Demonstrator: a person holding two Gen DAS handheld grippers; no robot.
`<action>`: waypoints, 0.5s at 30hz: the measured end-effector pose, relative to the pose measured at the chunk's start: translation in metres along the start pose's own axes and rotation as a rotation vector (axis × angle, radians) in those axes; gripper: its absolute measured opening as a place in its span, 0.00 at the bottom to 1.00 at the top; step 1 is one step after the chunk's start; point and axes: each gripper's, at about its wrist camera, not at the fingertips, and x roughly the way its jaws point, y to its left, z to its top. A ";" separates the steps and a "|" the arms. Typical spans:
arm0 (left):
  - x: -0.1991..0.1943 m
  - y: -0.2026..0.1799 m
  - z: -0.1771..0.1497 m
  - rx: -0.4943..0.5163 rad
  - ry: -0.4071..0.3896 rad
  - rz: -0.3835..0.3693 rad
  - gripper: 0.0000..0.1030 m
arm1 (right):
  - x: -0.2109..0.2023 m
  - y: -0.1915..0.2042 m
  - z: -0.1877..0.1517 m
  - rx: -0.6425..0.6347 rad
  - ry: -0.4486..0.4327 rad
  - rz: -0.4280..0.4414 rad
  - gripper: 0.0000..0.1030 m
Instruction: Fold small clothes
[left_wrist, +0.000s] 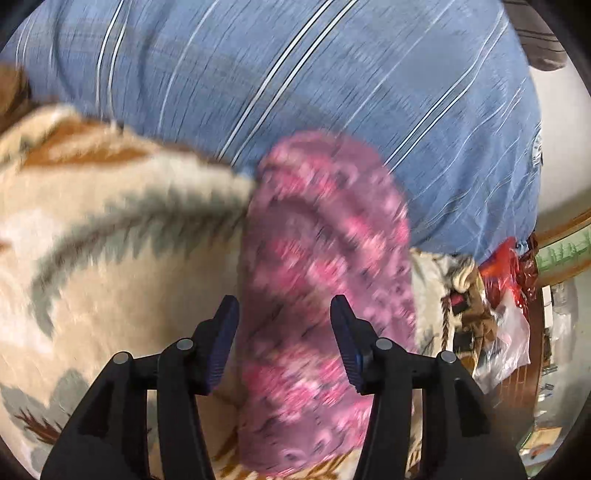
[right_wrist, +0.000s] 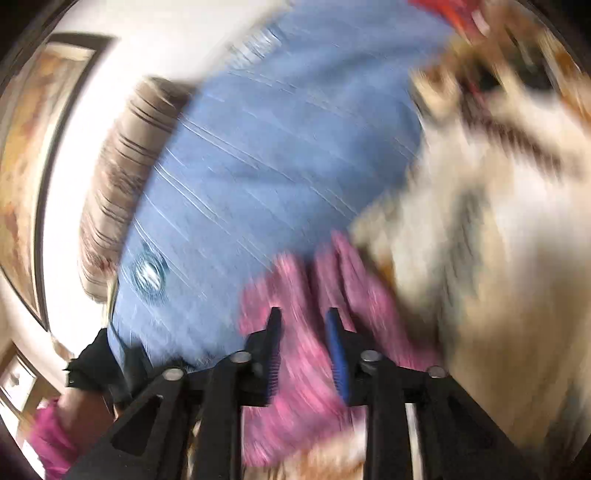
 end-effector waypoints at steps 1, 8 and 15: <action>0.004 0.002 -0.005 0.002 0.017 -0.004 0.48 | 0.026 0.007 0.010 -0.036 0.086 0.023 0.57; 0.009 0.002 -0.024 0.041 0.046 -0.036 0.48 | 0.169 0.015 0.005 -0.274 0.460 -0.167 0.47; -0.001 0.003 -0.034 0.104 0.032 -0.070 0.49 | 0.138 0.001 0.044 -0.214 0.271 -0.069 0.05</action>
